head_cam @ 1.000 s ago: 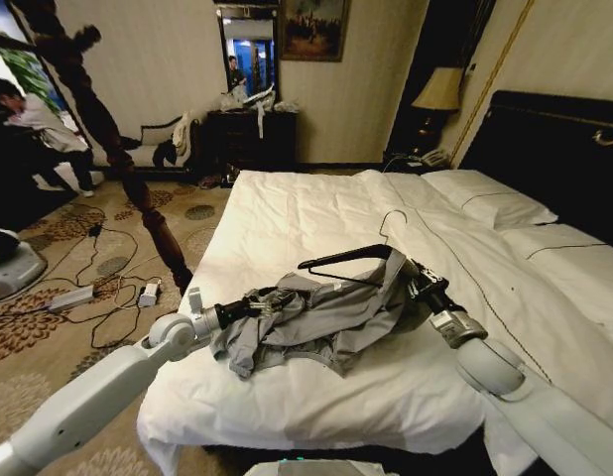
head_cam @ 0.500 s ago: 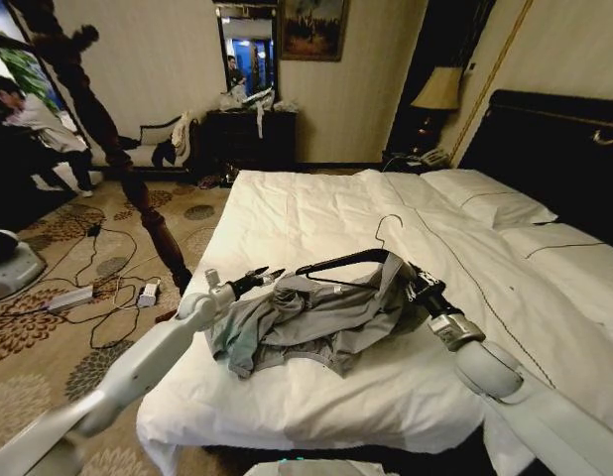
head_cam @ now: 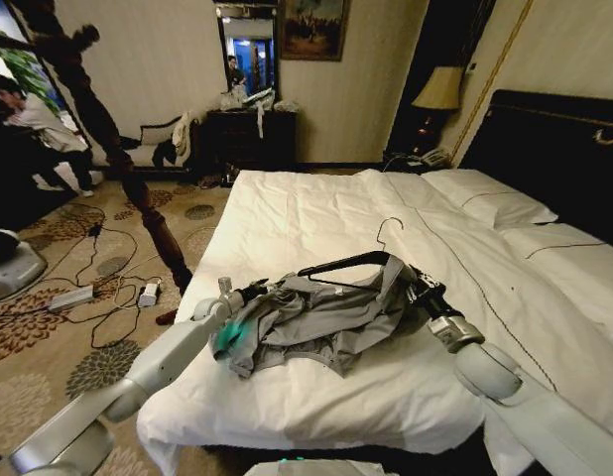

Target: Pick up the clothes from the bed and hang them on the clothes hanger.

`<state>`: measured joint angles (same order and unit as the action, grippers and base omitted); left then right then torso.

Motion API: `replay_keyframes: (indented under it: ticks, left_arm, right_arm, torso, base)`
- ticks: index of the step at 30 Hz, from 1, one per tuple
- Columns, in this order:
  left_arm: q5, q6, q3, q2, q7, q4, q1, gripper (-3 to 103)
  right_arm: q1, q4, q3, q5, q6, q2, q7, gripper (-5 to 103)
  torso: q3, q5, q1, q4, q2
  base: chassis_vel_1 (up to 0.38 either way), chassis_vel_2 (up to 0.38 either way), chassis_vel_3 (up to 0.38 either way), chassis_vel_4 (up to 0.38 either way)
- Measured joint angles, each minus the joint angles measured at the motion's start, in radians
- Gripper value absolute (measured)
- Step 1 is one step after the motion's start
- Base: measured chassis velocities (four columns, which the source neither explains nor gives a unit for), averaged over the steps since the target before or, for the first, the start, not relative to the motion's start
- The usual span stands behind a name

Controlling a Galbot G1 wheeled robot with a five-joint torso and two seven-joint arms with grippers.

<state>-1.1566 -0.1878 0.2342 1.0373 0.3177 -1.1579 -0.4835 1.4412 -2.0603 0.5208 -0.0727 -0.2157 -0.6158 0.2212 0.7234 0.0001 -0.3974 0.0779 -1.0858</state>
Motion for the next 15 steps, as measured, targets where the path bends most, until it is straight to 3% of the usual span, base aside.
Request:
replay_keyframes:
  ticks: [7,11,15]
  left_arm:
    - [-0.019,-0.013,0.037,0.040,-0.004,0.056,0.062,102]
    - [0.002,-0.021,0.067,0.058,-0.028,0.083,0.080,97]
    - [0.022,-0.024,0.082,0.074,-0.035,0.103,0.092,100]
  right_arm:
    - [-0.005,-0.001,-0.002,0.002,0.000,0.008,0.001,19]
    - [-0.004,-0.003,0.001,0.005,0.000,0.013,0.003,19]
    - [-0.001,-0.007,0.004,0.006,0.000,0.013,0.005,19]
  torso:
    - [0.000,0.0001,0.000,0.0000,0.000]
    - [0.000,0.0000,0.000,0.0000,0.000]
    - [0.000,-0.0001,0.000,-0.0002,0.000]
  base:
    - [0.000,0.000,0.000,0.000]
    - [0.000,0.000,0.000,0.000]
    - [0.000,0.000,0.000,0.000]
